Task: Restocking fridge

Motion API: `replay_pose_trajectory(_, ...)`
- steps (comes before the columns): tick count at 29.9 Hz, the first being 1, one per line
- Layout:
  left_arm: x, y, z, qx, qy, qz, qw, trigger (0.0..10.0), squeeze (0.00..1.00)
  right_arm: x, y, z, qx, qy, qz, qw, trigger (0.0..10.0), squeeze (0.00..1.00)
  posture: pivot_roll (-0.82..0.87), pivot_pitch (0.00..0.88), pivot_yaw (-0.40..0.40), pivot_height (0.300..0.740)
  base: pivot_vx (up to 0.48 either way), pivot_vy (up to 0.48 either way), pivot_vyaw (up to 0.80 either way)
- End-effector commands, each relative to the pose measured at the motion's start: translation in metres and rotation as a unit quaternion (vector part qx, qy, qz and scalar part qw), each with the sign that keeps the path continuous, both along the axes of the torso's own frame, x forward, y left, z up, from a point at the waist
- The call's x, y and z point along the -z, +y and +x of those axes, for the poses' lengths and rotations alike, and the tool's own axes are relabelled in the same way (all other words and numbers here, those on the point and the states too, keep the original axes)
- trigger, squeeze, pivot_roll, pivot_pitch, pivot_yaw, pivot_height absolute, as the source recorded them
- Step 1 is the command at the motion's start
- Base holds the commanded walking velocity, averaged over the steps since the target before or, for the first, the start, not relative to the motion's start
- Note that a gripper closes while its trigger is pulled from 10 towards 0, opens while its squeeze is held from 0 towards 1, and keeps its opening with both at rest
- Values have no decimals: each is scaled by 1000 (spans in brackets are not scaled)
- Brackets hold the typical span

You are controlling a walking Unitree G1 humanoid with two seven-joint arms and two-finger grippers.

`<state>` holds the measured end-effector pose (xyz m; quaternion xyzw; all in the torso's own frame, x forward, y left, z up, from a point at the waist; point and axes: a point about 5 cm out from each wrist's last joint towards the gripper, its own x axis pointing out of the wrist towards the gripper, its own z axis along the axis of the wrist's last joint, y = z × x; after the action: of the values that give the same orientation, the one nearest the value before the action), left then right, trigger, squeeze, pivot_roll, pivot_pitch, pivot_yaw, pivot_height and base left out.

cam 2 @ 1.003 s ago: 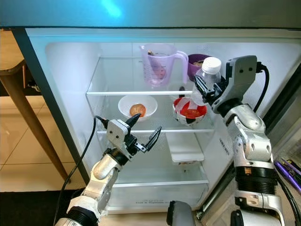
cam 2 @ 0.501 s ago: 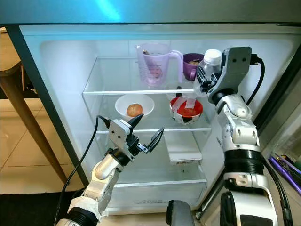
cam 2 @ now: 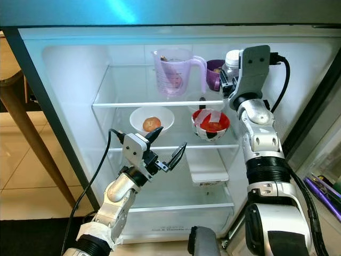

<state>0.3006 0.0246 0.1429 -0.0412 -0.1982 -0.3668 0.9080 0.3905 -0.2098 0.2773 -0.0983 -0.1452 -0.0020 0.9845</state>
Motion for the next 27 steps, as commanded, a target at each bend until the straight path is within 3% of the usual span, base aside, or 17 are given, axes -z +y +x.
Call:
replay_pose_trajectory(1,-2,-5,-3,7,4,-11,1000,10000,0,-1,3,4,12,1,-20,1000,10000,0,-55,0,-2,385,0,0,0)
replay_pose_trajectory(9,-3,-5,-4,8,3,-14,1000,10000,0,-4,11,12,28,3,-40,999,10000,0,-45,0,-5,385,0,0,0)
replay_pose_trajectory(20,-3,-5,-6,6,5,-16,1000,10000,0,-13,40,21,-18,-13,3,1000,10000,0,-29,0,-17,385,0,0,0)
replay_pose_trajectory(27,-3,-5,-7,7,5,-16,1000,10000,0,-15,49,23,-35,-18,21,999,10000,0,-26,0,-18,385,0,0,0)
